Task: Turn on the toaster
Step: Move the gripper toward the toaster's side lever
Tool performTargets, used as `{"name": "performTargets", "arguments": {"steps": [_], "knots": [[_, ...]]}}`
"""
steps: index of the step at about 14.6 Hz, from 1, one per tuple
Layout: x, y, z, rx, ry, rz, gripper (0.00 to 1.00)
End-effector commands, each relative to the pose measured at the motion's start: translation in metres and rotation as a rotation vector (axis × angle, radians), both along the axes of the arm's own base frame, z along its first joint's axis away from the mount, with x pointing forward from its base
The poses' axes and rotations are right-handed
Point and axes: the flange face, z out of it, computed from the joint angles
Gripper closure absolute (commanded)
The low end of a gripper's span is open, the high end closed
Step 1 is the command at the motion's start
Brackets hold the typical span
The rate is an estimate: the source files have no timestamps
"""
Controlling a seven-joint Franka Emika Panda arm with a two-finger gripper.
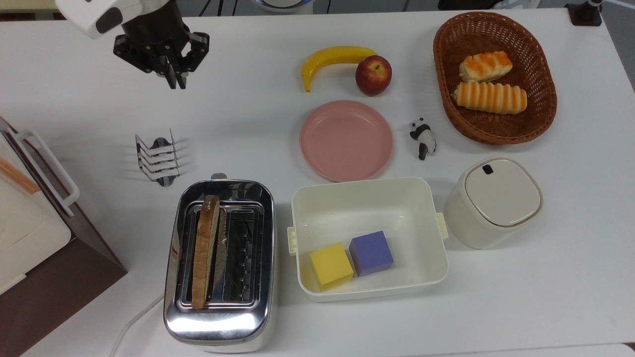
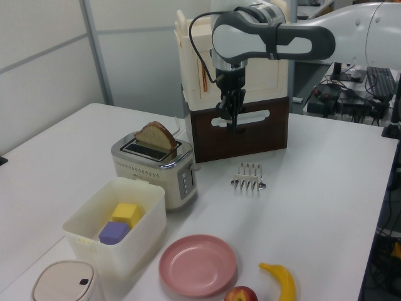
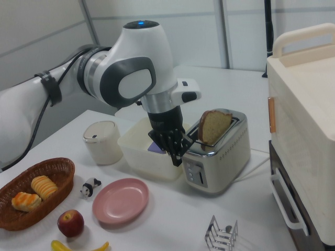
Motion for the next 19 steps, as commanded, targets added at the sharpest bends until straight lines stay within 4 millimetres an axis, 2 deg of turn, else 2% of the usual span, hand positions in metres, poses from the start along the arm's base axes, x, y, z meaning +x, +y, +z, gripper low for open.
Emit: {"name": "performTargets", "arguments": {"steps": [1,4,8,11,14,19], "knots": [[0.001,0.000,-0.011,-0.001,0.024,-0.013,1.00],[0.010,0.000,-0.028,0.026,0.033,-0.017,1.00],[0.024,0.001,-0.029,0.053,-0.066,-0.025,1.00],[0.033,0.002,-0.046,0.076,-0.069,-0.030,1.00],[0.045,0.006,-0.053,0.075,-0.120,-0.024,1.00],[0.058,0.009,-0.080,0.084,-0.129,-0.020,1.00]]}}
